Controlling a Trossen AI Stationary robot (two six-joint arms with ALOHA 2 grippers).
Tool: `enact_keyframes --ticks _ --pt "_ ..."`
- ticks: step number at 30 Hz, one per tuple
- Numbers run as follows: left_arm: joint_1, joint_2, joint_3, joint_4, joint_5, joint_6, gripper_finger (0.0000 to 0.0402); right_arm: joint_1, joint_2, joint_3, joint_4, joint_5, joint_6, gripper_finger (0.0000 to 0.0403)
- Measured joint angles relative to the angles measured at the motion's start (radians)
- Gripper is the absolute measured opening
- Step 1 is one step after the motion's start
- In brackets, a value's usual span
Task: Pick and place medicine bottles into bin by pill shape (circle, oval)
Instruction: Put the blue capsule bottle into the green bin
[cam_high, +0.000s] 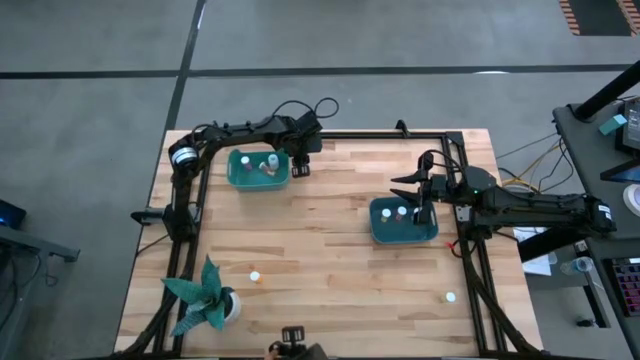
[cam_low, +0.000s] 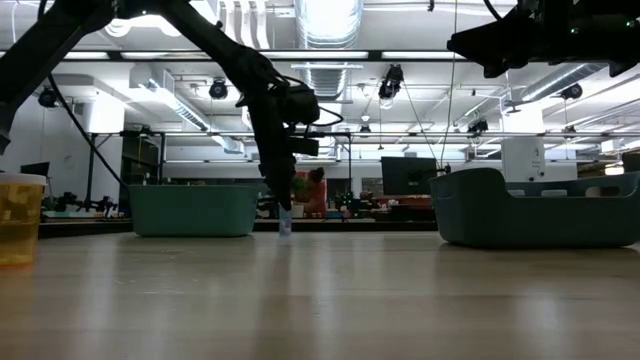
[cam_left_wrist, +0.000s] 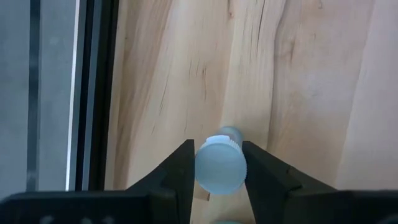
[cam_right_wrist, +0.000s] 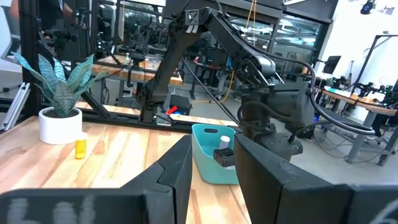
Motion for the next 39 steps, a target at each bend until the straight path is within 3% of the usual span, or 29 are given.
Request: enact_keyframes --ticks 8,15,22,39 --pt "-0.053 -0.061 0.031 -0.072 -0.098 -0.019 0.0097 0.000 0.000 0.000 0.000 0.000 0.000 0.0109" --pt "-0.112 -0.209 0.021 -0.101 -0.100 -0.031 0.0097 0.000 0.000 0.000 0.001 0.000 0.004 0.0109" --pt "-0.125 -0.375 -0.005 -0.159 -0.084 -0.141 0.0097 0.000 0.000 0.000 0.001 0.000 0.006 0.0109" --pt "-0.122 -0.735 -0.342 -0.175 -0.074 -0.363 0.0097 0.000 0.000 0.000 0.003 0.034 -0.026 0.0109"
